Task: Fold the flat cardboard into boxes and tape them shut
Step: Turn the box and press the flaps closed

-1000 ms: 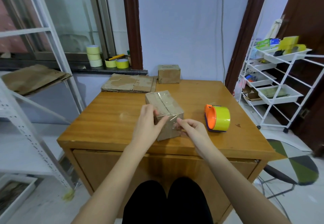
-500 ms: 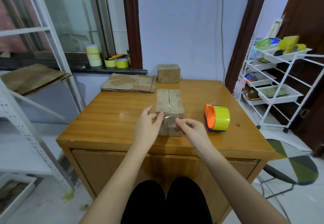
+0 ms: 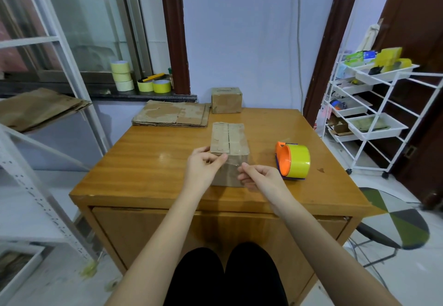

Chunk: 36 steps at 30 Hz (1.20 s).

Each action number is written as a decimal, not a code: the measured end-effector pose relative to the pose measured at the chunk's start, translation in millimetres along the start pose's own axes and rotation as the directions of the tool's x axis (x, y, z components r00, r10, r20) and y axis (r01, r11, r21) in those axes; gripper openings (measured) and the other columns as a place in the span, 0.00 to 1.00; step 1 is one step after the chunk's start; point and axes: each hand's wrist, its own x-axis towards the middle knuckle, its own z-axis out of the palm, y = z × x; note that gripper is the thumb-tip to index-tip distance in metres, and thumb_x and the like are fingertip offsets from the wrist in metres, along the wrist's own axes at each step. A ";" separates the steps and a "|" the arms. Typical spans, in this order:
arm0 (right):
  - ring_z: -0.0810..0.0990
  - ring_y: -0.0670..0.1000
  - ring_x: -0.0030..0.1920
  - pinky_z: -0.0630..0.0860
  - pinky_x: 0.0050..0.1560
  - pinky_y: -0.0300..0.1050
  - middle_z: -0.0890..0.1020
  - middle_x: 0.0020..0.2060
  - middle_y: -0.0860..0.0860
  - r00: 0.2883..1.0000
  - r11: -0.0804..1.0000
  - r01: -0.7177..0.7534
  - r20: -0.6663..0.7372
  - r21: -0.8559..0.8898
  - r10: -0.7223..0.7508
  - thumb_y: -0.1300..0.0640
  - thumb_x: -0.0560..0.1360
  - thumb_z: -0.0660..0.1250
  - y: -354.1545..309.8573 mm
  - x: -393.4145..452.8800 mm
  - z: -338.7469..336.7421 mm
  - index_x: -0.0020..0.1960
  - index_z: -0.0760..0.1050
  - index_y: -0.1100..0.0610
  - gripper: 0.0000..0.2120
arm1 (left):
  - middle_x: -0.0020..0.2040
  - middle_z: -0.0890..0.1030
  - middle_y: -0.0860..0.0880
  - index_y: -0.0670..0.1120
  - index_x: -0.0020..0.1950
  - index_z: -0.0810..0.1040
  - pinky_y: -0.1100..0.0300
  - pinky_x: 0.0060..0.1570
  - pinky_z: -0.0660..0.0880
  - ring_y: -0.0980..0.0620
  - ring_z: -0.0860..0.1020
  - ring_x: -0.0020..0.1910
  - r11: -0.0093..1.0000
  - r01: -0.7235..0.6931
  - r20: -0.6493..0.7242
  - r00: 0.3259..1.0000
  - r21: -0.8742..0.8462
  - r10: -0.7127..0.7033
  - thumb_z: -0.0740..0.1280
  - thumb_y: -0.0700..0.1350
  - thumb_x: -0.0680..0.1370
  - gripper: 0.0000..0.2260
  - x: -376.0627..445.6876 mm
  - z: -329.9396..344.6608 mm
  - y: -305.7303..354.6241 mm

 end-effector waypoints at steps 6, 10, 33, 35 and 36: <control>0.82 0.48 0.37 0.77 0.37 0.39 0.84 0.34 0.52 0.988 1.000 -0.004 -0.154 0.015 0.006 0.50 0.76 0.68 -2.5 0.5 5.7 0.43 0.82 0.57 0.11 | 0.68 0.70 0.50 0.43 0.41 0.83 0.71 0.51 0.62 0.57 0.69 0.62 0.995 -0.060 0.007 0.998 0.074 0.060 0.70 0.48 0.76 0.09 1.4 4.2 2.0; 0.82 0.48 0.34 0.80 0.42 0.47 0.83 0.31 0.47 0.949 0.964 0.120 -0.258 -0.237 -0.182 0.48 0.76 0.67 -5.8 -0.7 7.6 0.37 0.78 0.49 0.10 | 0.69 0.70 0.49 0.41 0.42 0.83 0.64 0.56 0.62 0.51 0.69 0.67 0.993 -0.075 0.021 0.997 0.089 0.073 0.70 0.47 0.76 0.09 3.7 6.0 1.5; 0.76 0.45 0.56 0.74 0.59 0.50 0.83 0.49 0.45 0.831 0.690 0.512 0.094 -0.511 -0.548 0.55 0.72 0.73 -15.9 33.4 -16.9 0.49 0.84 0.53 0.06 | 0.65 0.71 0.51 0.42 0.41 0.81 0.63 0.55 0.65 0.51 0.71 0.64 0.984 -0.112 0.058 0.993 0.139 0.104 0.70 0.48 0.75 0.10 8.4 6.1 -7.2; 0.76 0.45 0.55 0.76 0.57 0.49 0.83 0.49 0.45 0.810 0.659 0.542 0.116 -0.521 -0.575 0.56 0.72 0.73 -15.7 32.6 -18.6 0.49 0.84 0.54 0.07 | 0.64 0.71 0.51 0.42 0.41 0.80 0.64 0.53 0.64 0.52 0.70 0.63 0.983 -0.113 0.061 0.993 0.144 0.106 0.70 0.48 0.76 0.10 8.2 6.4 -7.1; 0.77 0.46 0.55 0.77 0.55 0.48 0.83 0.49 0.46 0.795 0.636 0.562 0.133 -0.529 -0.592 0.56 0.72 0.73 -15.3 32.5 -20.0 0.50 0.84 0.54 0.07 | 0.64 0.71 0.51 0.41 0.41 0.80 0.64 0.52 0.63 0.52 0.70 0.63 0.981 -0.119 0.064 0.992 0.155 0.110 0.69 0.48 0.76 0.10 8.1 6.3 -6.8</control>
